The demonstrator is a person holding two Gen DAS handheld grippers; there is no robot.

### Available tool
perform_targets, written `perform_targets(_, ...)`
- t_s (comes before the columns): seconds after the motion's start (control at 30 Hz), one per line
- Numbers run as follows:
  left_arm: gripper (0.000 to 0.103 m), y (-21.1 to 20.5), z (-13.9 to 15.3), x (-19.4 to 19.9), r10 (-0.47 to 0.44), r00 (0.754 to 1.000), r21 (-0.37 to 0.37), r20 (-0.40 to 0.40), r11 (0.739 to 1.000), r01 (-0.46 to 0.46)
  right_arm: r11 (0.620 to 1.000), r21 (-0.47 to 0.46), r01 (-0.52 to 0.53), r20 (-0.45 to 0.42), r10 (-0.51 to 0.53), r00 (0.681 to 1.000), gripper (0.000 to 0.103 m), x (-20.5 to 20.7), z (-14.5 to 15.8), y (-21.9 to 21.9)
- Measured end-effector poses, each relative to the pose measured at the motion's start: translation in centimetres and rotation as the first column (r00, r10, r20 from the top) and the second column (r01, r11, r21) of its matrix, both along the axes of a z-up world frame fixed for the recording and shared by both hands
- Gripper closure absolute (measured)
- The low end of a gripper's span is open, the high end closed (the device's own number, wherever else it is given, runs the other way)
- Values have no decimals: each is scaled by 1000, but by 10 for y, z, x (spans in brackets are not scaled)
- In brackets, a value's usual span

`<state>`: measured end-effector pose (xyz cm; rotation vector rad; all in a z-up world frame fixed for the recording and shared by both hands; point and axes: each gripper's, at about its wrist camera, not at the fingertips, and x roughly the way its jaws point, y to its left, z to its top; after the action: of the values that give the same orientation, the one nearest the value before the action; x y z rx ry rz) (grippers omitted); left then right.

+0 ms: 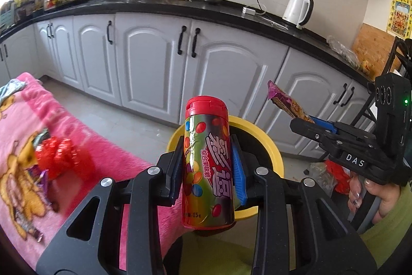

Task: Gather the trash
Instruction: 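Carry the candy tube and snack bag over the yellow trash bin, then open both tools to drop the tube and snack bag into the bin, then move both tools back over the items on the blanket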

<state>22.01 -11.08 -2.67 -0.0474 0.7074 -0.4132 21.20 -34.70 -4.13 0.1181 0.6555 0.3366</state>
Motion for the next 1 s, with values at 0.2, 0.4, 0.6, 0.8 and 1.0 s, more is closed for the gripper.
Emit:
perform_targets(0.2,77,-23,-11,16,-20,1000,-2,-20,1000,20,999,22,48,-29,-47,998,71,4,-13,-17)
perform_targets(0.4,77,-38,-19,33,-30,999,-2,-34,1000,30,997,19,71,-61,-69,996,71,10,-27,-25)
perform_targets(0.6,77,-40,-31,51,-18,998,-20,-65,1000,17,997,6,79,-100,-78,992,70,17,-43,-24)
perform_targets(0.8,65,-32,-44,58,4,996,-31,-91,999,-7,995,-8,97,-130,-97,987,41,24,-54,-16)
perform_targets(1.0,40,-4,-41,53,63,995,-28,-74,997,-65,997,-37,72,-112,-76,991,36,25,-49,0)
